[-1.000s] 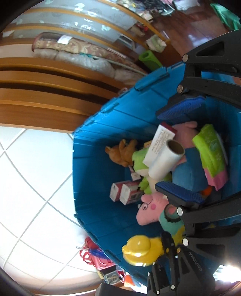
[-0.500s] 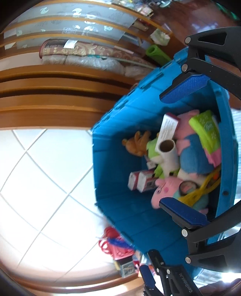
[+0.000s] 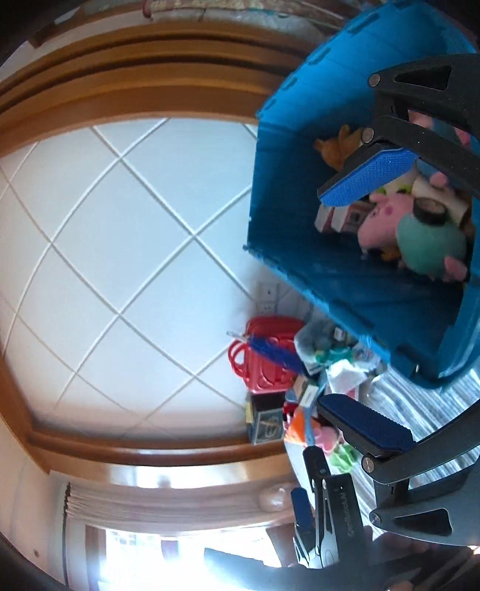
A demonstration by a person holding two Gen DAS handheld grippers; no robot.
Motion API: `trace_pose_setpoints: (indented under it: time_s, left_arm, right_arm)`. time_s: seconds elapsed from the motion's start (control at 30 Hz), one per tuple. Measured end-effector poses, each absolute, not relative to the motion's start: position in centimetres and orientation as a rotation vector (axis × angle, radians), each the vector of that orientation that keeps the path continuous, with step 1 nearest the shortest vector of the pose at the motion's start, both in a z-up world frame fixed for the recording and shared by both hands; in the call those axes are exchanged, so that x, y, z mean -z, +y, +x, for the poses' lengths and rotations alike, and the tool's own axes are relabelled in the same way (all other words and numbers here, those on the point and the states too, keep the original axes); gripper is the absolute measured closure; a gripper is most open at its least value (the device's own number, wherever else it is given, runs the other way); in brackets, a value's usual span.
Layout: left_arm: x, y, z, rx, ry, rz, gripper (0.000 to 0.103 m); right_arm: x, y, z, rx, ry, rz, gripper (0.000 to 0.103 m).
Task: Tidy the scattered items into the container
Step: 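Withdraw both tools from the box back toward the pile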
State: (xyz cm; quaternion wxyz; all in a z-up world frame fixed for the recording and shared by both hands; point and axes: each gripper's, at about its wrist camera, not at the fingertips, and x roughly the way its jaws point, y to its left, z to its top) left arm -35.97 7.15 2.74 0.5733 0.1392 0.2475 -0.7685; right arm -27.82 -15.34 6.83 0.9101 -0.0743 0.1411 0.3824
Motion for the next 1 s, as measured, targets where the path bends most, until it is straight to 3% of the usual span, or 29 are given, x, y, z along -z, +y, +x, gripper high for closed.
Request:
trace_pose_setpoints:
  time_s: [0.53, 0.8, 1.0]
  left_arm:
    - [9.2, -1.5, -14.1, 1.791, 0.732, 0.460, 0.027]
    - [16.6, -5.0, -11.7, 1.726, 0.917, 0.596, 0.027]
    - [19.3, -7.6, -13.3, 1.659, 0.917, 0.701, 0.027]
  right_arm:
    - [1.3, 6.2, -36.4, -0.855, 0.518, -0.218, 0.000]
    - [8.1, 9.1, -32.7, -0.702, 0.759, -0.292, 0.000]
    - [12.2, 10.9, -28.6, -0.743, 0.891, -0.263, 0.000]
